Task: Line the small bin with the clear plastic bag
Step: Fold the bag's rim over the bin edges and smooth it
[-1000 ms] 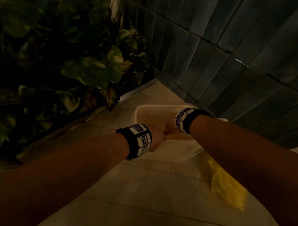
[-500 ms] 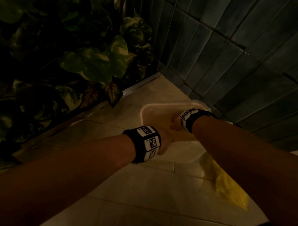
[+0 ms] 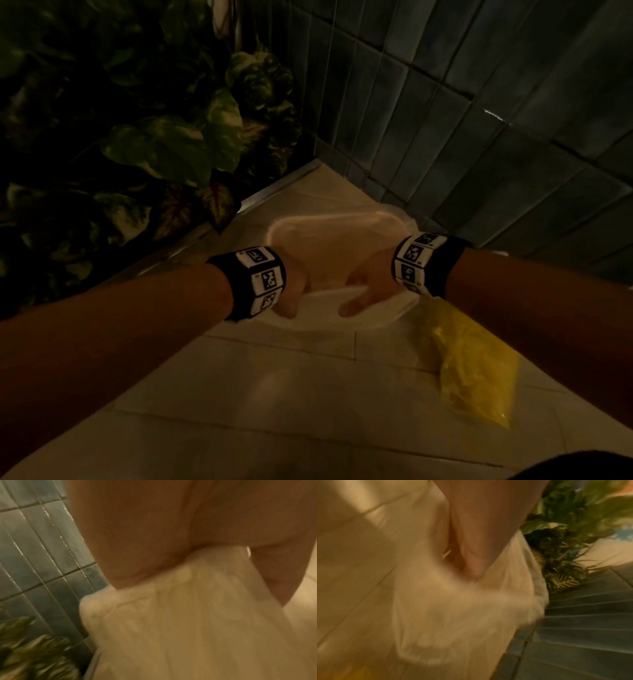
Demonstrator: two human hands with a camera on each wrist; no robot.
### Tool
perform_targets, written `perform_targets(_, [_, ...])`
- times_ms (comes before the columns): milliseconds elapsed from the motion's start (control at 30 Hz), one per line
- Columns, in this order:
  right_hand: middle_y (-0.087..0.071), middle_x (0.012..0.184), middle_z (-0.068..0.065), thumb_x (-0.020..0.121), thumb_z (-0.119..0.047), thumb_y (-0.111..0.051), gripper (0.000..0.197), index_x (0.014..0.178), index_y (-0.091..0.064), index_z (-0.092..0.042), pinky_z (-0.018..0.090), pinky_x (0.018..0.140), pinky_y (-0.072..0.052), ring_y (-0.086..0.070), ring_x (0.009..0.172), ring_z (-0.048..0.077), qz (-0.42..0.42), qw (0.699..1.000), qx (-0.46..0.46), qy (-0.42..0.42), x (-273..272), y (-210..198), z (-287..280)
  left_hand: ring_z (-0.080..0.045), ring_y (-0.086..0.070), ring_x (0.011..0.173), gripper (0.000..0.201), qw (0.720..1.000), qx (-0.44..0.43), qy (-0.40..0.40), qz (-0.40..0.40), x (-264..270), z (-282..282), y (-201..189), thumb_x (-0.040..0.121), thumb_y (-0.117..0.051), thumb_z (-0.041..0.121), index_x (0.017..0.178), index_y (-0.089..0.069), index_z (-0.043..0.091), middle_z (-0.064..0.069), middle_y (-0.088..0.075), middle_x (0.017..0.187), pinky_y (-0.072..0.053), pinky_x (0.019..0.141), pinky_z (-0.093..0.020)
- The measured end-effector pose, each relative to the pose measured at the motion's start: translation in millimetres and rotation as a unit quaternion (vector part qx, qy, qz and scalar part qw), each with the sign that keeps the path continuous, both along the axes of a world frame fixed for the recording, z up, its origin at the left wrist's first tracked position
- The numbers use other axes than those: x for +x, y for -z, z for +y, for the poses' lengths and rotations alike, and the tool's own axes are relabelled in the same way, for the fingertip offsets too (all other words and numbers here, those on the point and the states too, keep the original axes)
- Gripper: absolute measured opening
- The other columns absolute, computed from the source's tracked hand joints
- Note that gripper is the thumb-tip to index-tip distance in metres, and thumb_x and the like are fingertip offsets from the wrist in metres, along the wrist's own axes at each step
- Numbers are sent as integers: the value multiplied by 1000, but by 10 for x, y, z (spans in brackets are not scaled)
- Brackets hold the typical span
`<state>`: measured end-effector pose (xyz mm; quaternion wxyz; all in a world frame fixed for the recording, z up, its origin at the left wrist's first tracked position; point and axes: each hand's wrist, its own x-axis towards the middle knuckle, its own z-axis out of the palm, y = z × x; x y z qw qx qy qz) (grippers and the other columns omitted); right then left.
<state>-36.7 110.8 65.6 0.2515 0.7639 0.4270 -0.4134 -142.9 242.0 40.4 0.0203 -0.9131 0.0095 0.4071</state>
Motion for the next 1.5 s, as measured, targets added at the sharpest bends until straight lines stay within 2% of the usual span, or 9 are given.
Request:
perform_targets(100, [-44,145,-1,55,-94,-41,110,142,-37,-27,44,110,-34,-44,129,25,-37,999,-22,-31,65,132,-189,-20,-50,87,42,996,71,51,10,-51,13,-11,85,-53,51,116,-59,23,0,-61,107,-39,104,-39])
perform_targets(300, [-51,139,5,61,-93,-30,109,139,-44,-19,44,107,-38,-50,122,28,-82,996,0,-32,66,272,-319,-24,-52,100,47,992,106,66,3,-87,-51,-107,85,-47,57,116,-60,24,0,-61,119,-32,99,-36])
perform_targets(467, [-54,135,2,75,-84,-28,89,132,-53,-21,42,107,-39,-51,120,25,-58,995,77,2,27,78,-319,-23,-50,120,98,995,83,43,-18,-73,-28,-197,58,-48,89,135,-48,29,6,-55,134,-39,107,-41])
perform_targets(633, [-57,92,2,90,-59,-43,49,95,-60,-13,29,75,-42,-58,91,24,-134,953,264,67,363,-233,-304,-8,-56,101,52,976,-82,-83,-181,-17,113,-575,81,-60,60,122,-61,29,11,-62,120,-41,84,-20])
perform_targets(733, [-54,110,8,81,-51,-61,53,118,-47,-15,32,80,-46,-56,104,31,-210,923,305,109,589,-197,-323,-17,-54,113,43,941,-70,-109,-313,82,285,-488,90,-56,44,128,-53,25,1,-55,131,-42,90,-24])
perform_targets(867, [-41,134,13,75,-50,-67,78,139,-27,-29,43,96,-45,-50,116,36,-217,931,270,118,674,14,-250,-29,-43,133,64,947,-3,-186,-263,172,375,-223,94,-53,36,150,-24,26,-8,-37,151,-39,107,-37])
perform_targets(1067, [-41,145,14,99,-28,-40,46,143,-37,-15,32,104,-37,-44,128,32,-172,937,233,196,818,278,-232,-34,-53,119,37,938,33,-258,-228,164,384,-26,100,-40,18,133,-47,3,-19,-54,132,-43,97,-38])
perform_targets(1233, [-29,154,14,101,-38,-33,54,147,-28,-11,36,112,-29,-34,138,31,-180,925,242,233,831,386,-292,-30,-42,133,40,921,-19,-321,-221,165,399,-3,101,-34,11,140,-39,1,-16,-37,148,-39,108,-37])
perform_targets(1500, [-43,145,15,85,-68,-40,80,142,-37,-13,42,106,-40,-48,126,34,-106,878,285,369,836,336,-494,-31,-38,138,66,884,-86,-383,-253,-107,520,-80,100,-24,51,147,-32,7,-16,-36,151,-31,111,-36])
